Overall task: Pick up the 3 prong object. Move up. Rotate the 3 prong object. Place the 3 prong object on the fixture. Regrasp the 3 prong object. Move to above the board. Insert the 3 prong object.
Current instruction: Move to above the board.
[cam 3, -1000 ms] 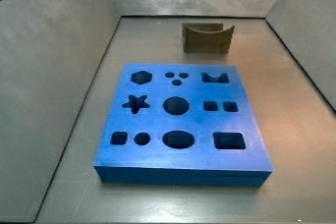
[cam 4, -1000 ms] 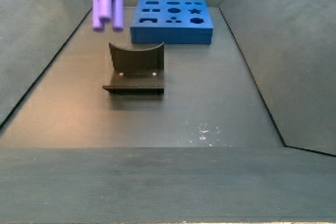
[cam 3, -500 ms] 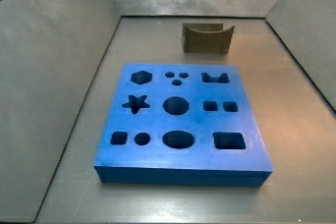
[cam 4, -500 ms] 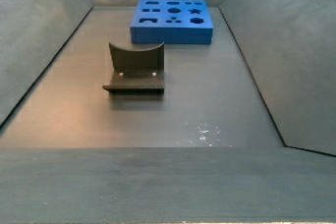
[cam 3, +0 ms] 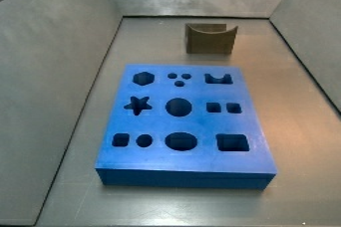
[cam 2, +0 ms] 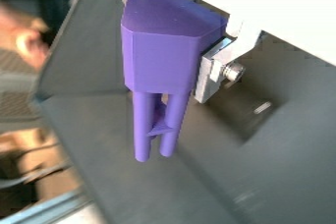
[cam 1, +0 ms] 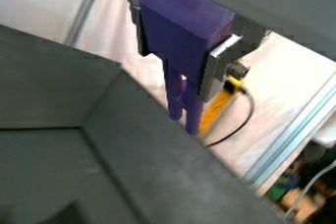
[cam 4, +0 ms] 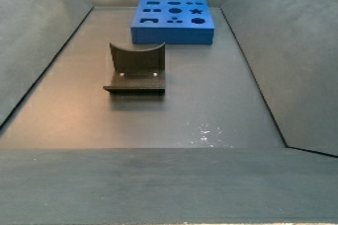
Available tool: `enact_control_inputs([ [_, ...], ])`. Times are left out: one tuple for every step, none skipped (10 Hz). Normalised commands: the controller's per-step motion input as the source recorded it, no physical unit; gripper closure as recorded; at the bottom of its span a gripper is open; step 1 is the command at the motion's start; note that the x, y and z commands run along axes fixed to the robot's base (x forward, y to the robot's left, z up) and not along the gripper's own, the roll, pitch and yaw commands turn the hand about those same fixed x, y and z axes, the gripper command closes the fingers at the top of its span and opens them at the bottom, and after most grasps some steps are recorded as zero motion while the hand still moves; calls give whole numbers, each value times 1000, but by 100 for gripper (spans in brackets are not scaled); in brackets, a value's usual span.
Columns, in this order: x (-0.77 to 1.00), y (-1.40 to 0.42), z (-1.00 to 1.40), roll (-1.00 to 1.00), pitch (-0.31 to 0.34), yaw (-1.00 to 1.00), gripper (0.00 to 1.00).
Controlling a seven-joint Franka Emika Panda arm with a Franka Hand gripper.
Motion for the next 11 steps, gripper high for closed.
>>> enact_control_inputs([
  [-591,-1000,11,-1000,-12,-150,100],
  [-603,-1000,6,-1000,-20,-148,100],
  [-644,-1000,13,-1000,-46,-149,100],
  [-663,-1000,12,-1000,-55,-148,100],
  [-713,-1000,13,-1000,-77,-146,100],
  [-738,-1000,17,-1000,-88,-146,100],
  [-851,-1000,27,-1000,-138,-143,100],
  [-918,-1000,31,-1000,-162,-138,100],
  [-684,-567,34,-1000,-243,-126,100],
  [-504,-285,33,-887,-263,-96,100],
  [-359,-76,24,-652,-261,-49,100],
])
